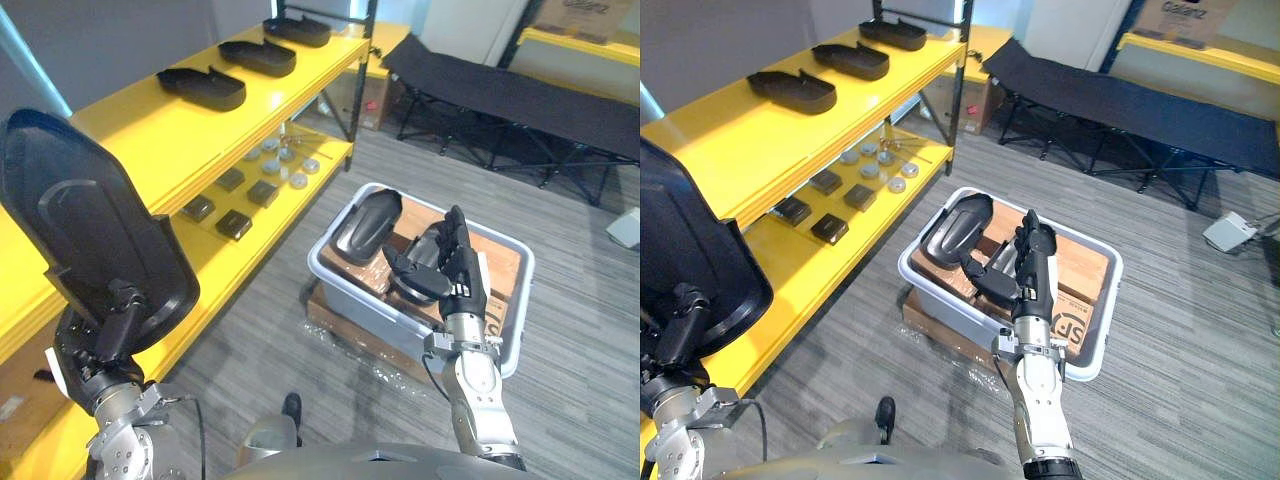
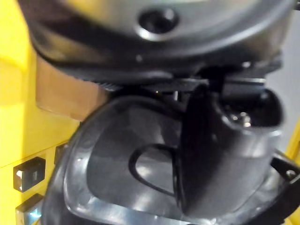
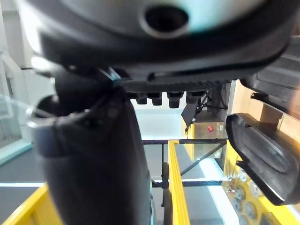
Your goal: Walk over and take three plastic housings, then place them on the shelf
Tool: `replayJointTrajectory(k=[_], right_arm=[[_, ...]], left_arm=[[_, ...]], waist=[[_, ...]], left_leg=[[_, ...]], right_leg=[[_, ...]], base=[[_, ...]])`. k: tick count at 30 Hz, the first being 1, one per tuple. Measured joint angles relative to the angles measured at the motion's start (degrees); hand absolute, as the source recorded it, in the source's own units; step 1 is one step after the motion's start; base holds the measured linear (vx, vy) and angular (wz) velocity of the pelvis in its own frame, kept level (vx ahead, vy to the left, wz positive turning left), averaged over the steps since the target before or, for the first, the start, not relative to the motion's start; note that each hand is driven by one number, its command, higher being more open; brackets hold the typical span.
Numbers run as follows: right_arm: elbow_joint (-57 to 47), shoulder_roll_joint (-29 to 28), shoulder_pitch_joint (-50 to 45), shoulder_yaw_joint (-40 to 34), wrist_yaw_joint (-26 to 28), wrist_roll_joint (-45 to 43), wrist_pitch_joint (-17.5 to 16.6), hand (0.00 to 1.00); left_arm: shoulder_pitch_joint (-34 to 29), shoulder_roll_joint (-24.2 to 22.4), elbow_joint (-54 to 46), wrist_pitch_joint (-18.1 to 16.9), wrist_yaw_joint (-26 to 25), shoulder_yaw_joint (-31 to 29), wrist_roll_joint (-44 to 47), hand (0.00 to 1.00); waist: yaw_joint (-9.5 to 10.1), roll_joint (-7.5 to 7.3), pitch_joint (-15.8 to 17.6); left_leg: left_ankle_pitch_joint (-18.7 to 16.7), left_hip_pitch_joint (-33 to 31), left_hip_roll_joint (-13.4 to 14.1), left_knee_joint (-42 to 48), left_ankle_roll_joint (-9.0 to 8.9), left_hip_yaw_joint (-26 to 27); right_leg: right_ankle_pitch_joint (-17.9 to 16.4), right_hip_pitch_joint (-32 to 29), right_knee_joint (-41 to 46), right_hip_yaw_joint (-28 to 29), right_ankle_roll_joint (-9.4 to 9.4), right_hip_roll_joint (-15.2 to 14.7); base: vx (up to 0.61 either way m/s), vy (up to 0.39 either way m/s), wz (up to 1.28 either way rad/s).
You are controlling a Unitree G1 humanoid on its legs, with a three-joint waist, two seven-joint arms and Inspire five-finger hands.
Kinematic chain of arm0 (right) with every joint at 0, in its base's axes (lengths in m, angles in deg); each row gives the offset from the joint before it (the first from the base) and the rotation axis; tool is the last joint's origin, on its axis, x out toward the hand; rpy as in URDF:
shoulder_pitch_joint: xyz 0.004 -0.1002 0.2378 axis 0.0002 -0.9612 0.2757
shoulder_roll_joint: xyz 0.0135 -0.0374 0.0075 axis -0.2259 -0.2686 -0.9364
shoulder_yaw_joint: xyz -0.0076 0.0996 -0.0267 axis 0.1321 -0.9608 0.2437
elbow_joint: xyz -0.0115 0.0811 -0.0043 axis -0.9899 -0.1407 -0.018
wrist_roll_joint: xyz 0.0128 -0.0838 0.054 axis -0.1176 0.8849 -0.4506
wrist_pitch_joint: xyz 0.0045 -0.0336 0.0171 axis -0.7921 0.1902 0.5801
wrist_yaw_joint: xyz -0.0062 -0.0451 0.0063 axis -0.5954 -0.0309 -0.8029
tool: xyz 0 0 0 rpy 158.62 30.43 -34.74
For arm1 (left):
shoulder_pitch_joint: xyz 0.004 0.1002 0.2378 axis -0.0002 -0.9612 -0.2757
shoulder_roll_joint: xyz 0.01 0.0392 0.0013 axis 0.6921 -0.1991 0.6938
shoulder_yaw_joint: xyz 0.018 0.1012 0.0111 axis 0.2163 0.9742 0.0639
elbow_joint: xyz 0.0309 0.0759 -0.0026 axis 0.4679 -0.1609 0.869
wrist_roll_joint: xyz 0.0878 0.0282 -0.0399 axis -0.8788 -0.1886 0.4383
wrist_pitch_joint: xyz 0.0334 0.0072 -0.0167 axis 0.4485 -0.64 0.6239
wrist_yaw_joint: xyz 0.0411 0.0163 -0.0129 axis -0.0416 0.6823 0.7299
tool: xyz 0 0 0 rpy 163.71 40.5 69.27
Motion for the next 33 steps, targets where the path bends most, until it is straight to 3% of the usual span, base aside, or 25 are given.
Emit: replayJointTrajectory(k=[7,9,10,12,14,15,16,17,18,19,20,22,25,28,31,33], right_arm=[[-0.6,-0.2,-1.0,-1.1,-2.2,-0.3,0.9,1.0],[-4.4,-0.9,-5.0,-2.7,-2.3,-0.3,0.9,1.0],[-5.2,-1.0,-6.3,-3.4,-2.4,-0.3,0.8,1.0],[-5.5,-1.2,-8.5,-6.8,-2.9,-0.7,1.0,1.0],[-5.5,-2.3,-9.6,-8.6,-2.7,-2.4,0.8,1.0],[-5.5,-2.8,-9.8,-9.3,-2.0,-2.6,0.0,1.0],[-5.6,-2.8,-9.8,-9.3,-1.5,-2.5,-0.7,1.0],[-5.9,-2.5,-9.4,-9.2,-0.6,-2.3,-2.1,1.0],[-7.0,-2.5,-8.9,-8.9,-0.3,-0.7,-2.7,1.0],[-7.4,-2.3,-8.6,-8.8,-0.1,0.1,-3.1,1.0],[-7.6,-1.4,-7.8,-8.7,0.5,1.3,-3.7,1.0],[-7.6,-0.2,-7.6,-8.4,0.7,1.3,-3.7,1.0],[-7.6,-0.1,-7.7,-9.0,0.7,0.7,-3.8,1.0],[-7.6,-0.4,-7.5,-8.2,0.7,-1.3,-4.3,1.0],[-7.6,-0.9,-6.7,-7.0,0.4,-1.3,-4.8,1.0],[-7.6,-1.7,-6.5,-6.7,-0.6,-1.1,-5.3,1.0]], left_arm=[[1.3,0.2,0.0,0.7,4.7,3.8,1.0,0.0],[3.3,1.6,0.0,1.6,7.2,6.2,0.9,0.0],[4.1,2.0,0.0,2.1,8.1,7.0,0.9,0.0],[7.2,4.0,0.7,2.8,10.7,9.8,0.5,0.0],[9.3,6.7,0.7,2.9,11.7,11.0,0.3,0.0],[10.7,7.3,1.0,3.0,11.2,11.4,0.2,0.0],[11.3,7.3,1.2,3.0,10.8,11.4,0.2,0.0],[12.2,7.4,1.4,3.0,9.6,11.3,0.2,0.0],[12.5,7.5,1.4,3.0,8.0,11.3,0.2,0.0],[12.5,7.4,1.6,3.0,7.2,11.4,0.2,0.0],[12.2,6.7,2.6,3.0,6.2,11.5,0.2,0.0],[11.0,6.5,3.2,3.4,5.3,11.6,0.2,0.0],[9.9,6.4,3.2,3.4,4.6,11.4,0.2,0.0],[9.3,6.4,3.2,3.4,3.6,10.6,0.2,0.0],[8.2,6.0,3.1,3.4,2.4,9.5,0.2,0.0],[7.9,4.9,2.8,3.4,2.4,7.9,0.0,0.0]], waist=[[-0.18,0.67,0.3],[-3.18,0.39,0.4],[-4.04,0.29,0.5],[-5.29,0.95,1.0],[-6.23,0.71,1.2],[-6.76,1.21,1.6],[-6.97,1.14,1.6],[-6.9,0.51,1.5],[-6.53,0.1,1.5],[-6.32,0.08,1.7],[-6.04,1.3,2.3],[-6.44,2.41,2.8],[-6.01,2.08,3.0],[-5.84,1.34,3.5],[-5.44,1.16,3.6],[-4.75,0.78,3.7]], left_leg=[[1.7,1.7,-1.4,-4.7,0.29,1.0],[2.0,0.7,-4.2,-4.5,0.81,-3.4],[2.1,0.6,-5.2,-4.5,0.9,-4.8],[2.0,0.8,-5.7,-3.9,1.22,-7.6],[3.0,2.2,-5.7,-4.6,2.11,-10.5],[4.0,2.7,-5.5,-5.1,2.13,-11.9],[4.1,2.5,-5.5,-4.9,2.13,-12.3],[4.2,1.7,-5.6,-4.3,1.97,-12.4],[3.8,0.5,-6.3,-3.3,1.41,-12.1],[3.5,0.2,-6.6,-3.0,1.14,-11.8],[2.3,-0.6,-6.0,-1.9,0.42,-11.4],[1.1,-1.1,-3.8,0.2,-0.15,-7.6],[0.5,-1.3,-3.3,1.4,-0.75,-6.8],[-0.4,-2.0,-3.4,2.5,-0.23,-6.5],[-3.8,-4.2,-3.6,7.9,0.11,-5.8],[-6.2,-4.8,-4.6,11.4,0.86,-4.6]], right_leg=[[-2.8,-0.6,3.4,-0.9,0.94,-2.5],[-8.5,-2.9,9.3,8.8,0.96,-1.9],[-9.7,-2.9,10.5,11.1,1.08,-2.1],[-9.6,-5.5,19.3,18.7,1.11,-2.0],[-9.2,-8.2,27.6,21.3,0.4,-1.7],[-12.6,-9.5,28.3,23.0,-2.43,-0.9],[-13.4,-9.4,26.7,23.7,-3.19,-0.6],[-13.6,-10.0,23.2,24.0,-3.35,-0.1],[-11.0,-10.4,19.3,23.9,-2.65,0.1],[-11.6,-10.0,18.4,23.5,-1.81,-0.2],[-11.2,-9.1,15.8,23.0,-0.95,-0.1],[-10.6,-7.5,14.2,21.4,-1.26,0.6],[-10.5,-6.3,13.5,20.6,-1.41,1.1],[-10.4,-6.3,13.3,20.6,-1.19,0.9],[-10.7,-6.0,13.7,20.7,-0.87,0.5],[-13.2,-5.1,14.7,19.7,-1.06,-1.3]], base=[[0.03,0.04,0.24],[0.06,-0.013,0.93],[0.1,-0.032,1.27],[0.09,0.019,0.93],[0.12,-0.037,0.65],[0.13,-0.08,0.42],[0.07,-0.08,0.38],[0.01,-0.081,0.17],[-0.01,-0.085,0.09],[-0.02,-0.101,-0.01],[-0.03,-0.079,0.0],[-0.04,-0.078,0.19],[-0.01,-0.049,0.12],[0.0,0.017,0.0],[0.01,0.09,-0.04],[0.03,0.12,0.23]])
